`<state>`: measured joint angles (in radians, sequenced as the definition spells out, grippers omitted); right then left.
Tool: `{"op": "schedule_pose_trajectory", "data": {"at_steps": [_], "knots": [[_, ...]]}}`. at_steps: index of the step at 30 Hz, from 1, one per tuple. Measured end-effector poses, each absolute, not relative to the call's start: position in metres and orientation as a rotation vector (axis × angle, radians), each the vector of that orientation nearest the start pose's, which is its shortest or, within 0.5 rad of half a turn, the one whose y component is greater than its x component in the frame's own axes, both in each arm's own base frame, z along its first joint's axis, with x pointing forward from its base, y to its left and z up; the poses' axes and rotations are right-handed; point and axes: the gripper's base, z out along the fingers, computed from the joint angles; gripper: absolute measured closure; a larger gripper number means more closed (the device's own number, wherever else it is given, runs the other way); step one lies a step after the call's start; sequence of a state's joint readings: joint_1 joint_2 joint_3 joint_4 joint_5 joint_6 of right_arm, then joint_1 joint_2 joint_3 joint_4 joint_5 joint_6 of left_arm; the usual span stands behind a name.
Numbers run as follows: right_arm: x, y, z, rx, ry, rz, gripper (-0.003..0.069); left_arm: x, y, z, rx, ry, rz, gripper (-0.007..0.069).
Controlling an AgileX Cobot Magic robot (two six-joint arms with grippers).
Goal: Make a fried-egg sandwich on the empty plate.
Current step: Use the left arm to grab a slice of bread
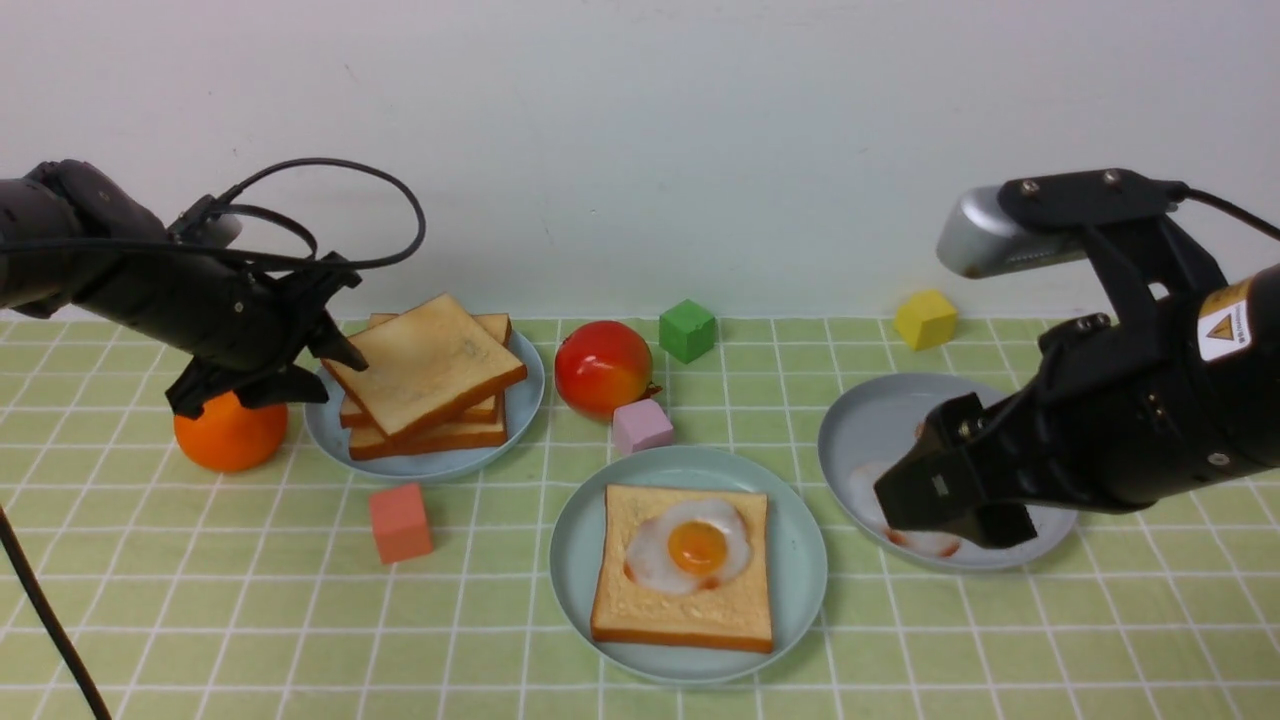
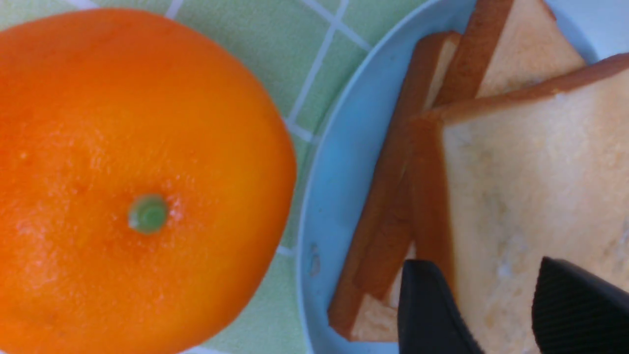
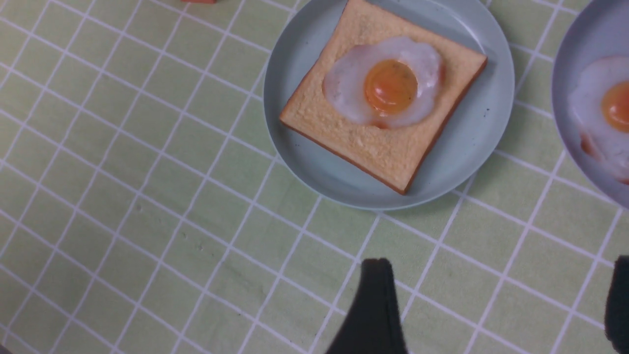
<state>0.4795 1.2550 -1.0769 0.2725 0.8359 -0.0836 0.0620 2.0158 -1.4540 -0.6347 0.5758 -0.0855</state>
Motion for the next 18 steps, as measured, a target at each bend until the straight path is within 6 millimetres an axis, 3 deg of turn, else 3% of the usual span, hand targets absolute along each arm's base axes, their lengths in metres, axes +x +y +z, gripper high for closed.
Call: {"op": "schedule_pose_trajectory", "data": {"at_steps": [4,9,16,18], "knots": [[0.218,0.134,0.332,-0.558,2.457,0.492,0.0072,0.443,-0.002,0.192,-0.789,2.44,-0.659,0.0305],[0.218,0.134,0.332,-0.558,2.457,0.492,0.0072,0.447,-0.003,0.17,-0.851,2.46,-0.68,0.0305],[0.218,0.134,0.332,-0.558,2.457,0.492,0.0072,0.45,-0.002,0.169,-0.862,2.438,-0.679,0.0314],[0.218,0.134,0.332,-0.559,2.458,0.492,0.0072,0.45,-0.002,0.17,-0.831,2.439,-0.67,0.0356]]}}
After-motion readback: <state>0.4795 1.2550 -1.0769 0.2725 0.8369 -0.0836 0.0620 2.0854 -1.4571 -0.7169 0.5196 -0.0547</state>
